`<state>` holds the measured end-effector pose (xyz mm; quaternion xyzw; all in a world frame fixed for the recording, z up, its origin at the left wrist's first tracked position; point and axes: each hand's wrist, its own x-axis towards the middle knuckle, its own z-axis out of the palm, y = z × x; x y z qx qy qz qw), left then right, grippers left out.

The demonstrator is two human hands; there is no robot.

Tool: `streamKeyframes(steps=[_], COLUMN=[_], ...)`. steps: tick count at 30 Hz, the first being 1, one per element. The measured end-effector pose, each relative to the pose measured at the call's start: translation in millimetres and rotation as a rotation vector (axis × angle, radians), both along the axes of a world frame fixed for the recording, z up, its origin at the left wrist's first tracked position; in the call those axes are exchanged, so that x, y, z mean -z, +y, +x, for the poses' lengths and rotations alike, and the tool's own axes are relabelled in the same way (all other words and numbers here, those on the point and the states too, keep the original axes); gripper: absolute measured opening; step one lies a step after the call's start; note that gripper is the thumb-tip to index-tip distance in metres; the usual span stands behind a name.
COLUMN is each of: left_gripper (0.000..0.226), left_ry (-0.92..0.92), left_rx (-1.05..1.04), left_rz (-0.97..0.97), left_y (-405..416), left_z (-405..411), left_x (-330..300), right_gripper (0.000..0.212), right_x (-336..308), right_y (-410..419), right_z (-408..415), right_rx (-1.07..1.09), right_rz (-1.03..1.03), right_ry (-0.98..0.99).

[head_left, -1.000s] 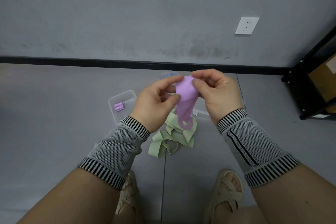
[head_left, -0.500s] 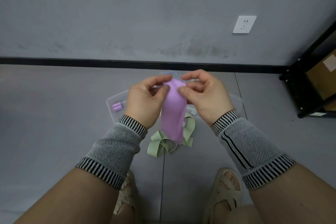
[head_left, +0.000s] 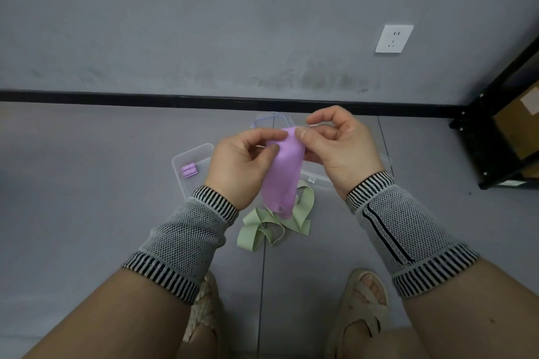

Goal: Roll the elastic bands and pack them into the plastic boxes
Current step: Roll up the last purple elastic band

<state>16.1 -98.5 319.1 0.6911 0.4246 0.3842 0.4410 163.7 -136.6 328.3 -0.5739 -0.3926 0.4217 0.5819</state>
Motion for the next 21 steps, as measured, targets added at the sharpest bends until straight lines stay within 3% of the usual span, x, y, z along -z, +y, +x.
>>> streamKeyframes(steps=[6, 16, 21], left_gripper=[0.035, 0.034, 0.034], left_ry=[-0.080, -0.102, -0.053], left_rx=[-0.017, 0.166, 0.045], left_rz=[-0.027, -0.146, -0.087], left_y=[1, -6, -1], left_z=[0, 2, 0], left_x=[-2, -1, -2], right_gripper=[0.025, 0.024, 0.015], right_x=[4, 1, 3], right_y=[0, 3, 1], right_z=[-6, 4, 4], right_rx=[-0.030, 0.107, 0.032], right_rz=[-0.028, -0.016, -0.065], right_ry=[-0.157, 0.028, 0.026])
